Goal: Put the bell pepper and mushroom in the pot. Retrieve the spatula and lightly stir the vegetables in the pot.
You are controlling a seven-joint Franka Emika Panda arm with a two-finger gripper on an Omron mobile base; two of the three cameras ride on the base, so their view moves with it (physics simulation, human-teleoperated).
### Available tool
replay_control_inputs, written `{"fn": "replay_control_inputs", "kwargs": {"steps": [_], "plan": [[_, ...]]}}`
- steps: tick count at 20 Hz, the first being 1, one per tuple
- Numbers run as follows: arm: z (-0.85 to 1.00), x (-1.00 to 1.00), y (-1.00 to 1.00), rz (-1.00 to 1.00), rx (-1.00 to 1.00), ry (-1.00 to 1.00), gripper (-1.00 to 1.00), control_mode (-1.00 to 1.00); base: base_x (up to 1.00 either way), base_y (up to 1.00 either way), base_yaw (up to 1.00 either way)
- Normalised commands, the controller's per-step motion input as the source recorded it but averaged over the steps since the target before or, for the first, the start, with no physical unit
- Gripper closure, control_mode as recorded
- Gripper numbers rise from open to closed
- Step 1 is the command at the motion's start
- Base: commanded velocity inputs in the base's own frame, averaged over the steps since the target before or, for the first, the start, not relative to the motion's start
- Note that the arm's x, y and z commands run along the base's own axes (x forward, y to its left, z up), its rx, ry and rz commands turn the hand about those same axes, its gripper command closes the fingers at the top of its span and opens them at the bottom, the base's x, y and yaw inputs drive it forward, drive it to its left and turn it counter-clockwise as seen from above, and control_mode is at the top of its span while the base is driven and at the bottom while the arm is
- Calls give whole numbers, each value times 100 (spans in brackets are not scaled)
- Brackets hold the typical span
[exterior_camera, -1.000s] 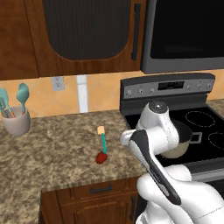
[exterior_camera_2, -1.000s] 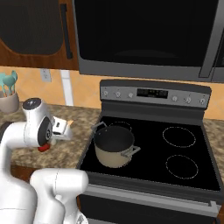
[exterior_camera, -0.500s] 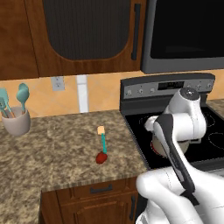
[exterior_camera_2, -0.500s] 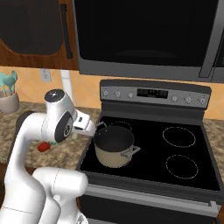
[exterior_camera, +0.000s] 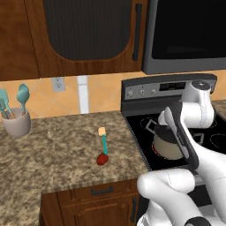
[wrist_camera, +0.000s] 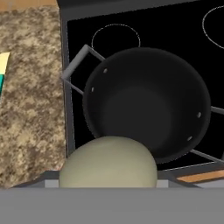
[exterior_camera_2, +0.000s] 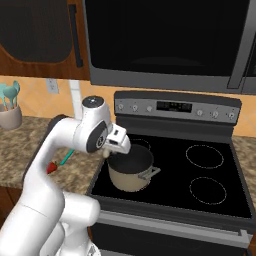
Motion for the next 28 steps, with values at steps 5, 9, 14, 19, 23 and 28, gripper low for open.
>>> {"fn": "replay_control_inputs", "kwargs": {"steps": [5,9,14,19,23,28], "plan": [[-13,24,-39,-1,0,10,100,-100,0,0,0],[-24,7,-34,0,0,13,100,-100,0,0,0],[-21,1,-19,1,3,1,100,-100,0,0,0],[-26,10,-12,0,9,0,100,-100,0,0,0],[-7,24,-2,0,7,1,100,-100,0,0,0],[-7,21,19,0,0,1,100,-100,0,0,0]]}}
